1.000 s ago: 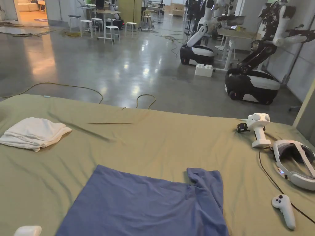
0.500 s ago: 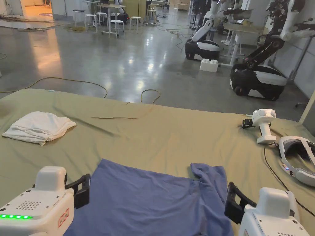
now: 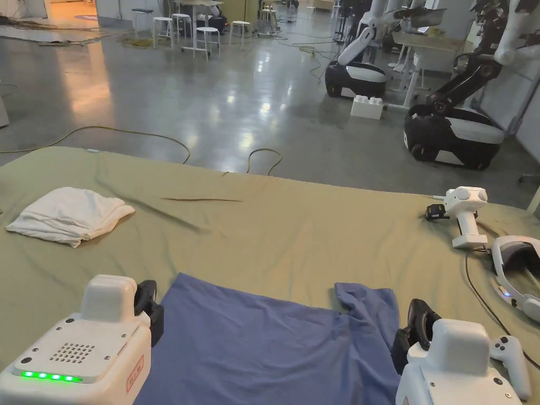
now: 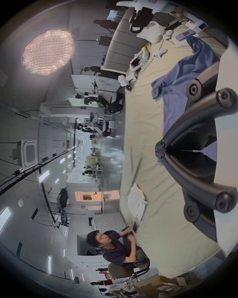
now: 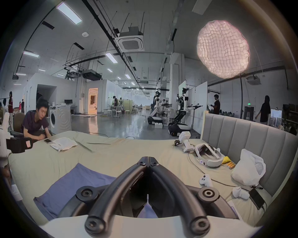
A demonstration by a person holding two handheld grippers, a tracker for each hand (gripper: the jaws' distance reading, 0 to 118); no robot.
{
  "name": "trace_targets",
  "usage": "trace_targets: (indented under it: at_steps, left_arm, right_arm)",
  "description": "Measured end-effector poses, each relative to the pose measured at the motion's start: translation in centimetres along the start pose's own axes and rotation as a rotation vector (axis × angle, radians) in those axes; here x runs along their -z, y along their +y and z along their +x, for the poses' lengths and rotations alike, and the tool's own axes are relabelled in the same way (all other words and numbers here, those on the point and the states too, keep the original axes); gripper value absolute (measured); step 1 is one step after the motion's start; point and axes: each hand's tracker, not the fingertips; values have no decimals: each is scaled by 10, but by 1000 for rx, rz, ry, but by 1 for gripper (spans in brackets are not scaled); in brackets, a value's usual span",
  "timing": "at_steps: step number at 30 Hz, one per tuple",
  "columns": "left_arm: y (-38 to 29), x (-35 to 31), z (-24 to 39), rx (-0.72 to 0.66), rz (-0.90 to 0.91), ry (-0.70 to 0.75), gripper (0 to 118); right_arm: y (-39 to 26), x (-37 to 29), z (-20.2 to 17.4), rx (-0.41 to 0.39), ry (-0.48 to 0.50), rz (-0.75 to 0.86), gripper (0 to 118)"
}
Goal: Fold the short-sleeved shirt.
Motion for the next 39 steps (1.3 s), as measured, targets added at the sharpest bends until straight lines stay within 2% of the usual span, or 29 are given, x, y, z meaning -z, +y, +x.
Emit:
trace_targets:
  at_steps: [8, 13, 14, 17, 20, 27, 30, 31, 32, 33, 35, 37, 39]
  left_arm:
    - [-13, 146, -49, -47, -371, -23, 1]
    - [2, 246, -64, -53, -516, -24, 2]
    - [4, 262, -66, -56, -528, -28, 13]
    - [11, 293, -57, -85, -603, -44, 62]
    - [9, 319, -48, -116, -641, -63, 66]
    - [-19, 355, -19, -11, -788, 13, 67]
    - [-14, 347, -9, 48, -740, 38, 64]
    - [-15, 342, -3, 82, -728, 50, 58]
    - [-13, 342, -5, 105, -712, 52, 43]
    - [-14, 338, 0, 133, -696, 42, 43]
    - [-15, 331, 11, 178, -686, 16, 35]
    - [-15, 332, 12, 217, -702, -2, 11]
    - [-10, 321, 12, 213, -698, -4, 6]
  right_arm:
    - [-24, 33, 8, 24, 23, -149, 0]
    - [-34, 50, 16, 15, 15, -212, 0]
    - [-36, 52, 18, 14, 12, -225, 0]
    - [-44, 61, 25, 16, -10, -261, 0]
    - [-51, 65, 34, 23, -27, -297, 0]
    - [-59, 65, 62, 34, -81, -360, 0]
    - [-63, 70, 73, 28, -100, -392, 0]
    - [-65, 75, 76, 30, -105, -406, 0]
    - [-67, 81, 79, 31, -107, -426, 0]
    - [-68, 90, 81, 30, -112, -453, 0]
    - [-71, 109, 85, 39, -114, -517, 1]
    - [-74, 133, 91, 84, -80, -561, 11]
    - [-76, 159, 95, 120, -50, -616, 36]
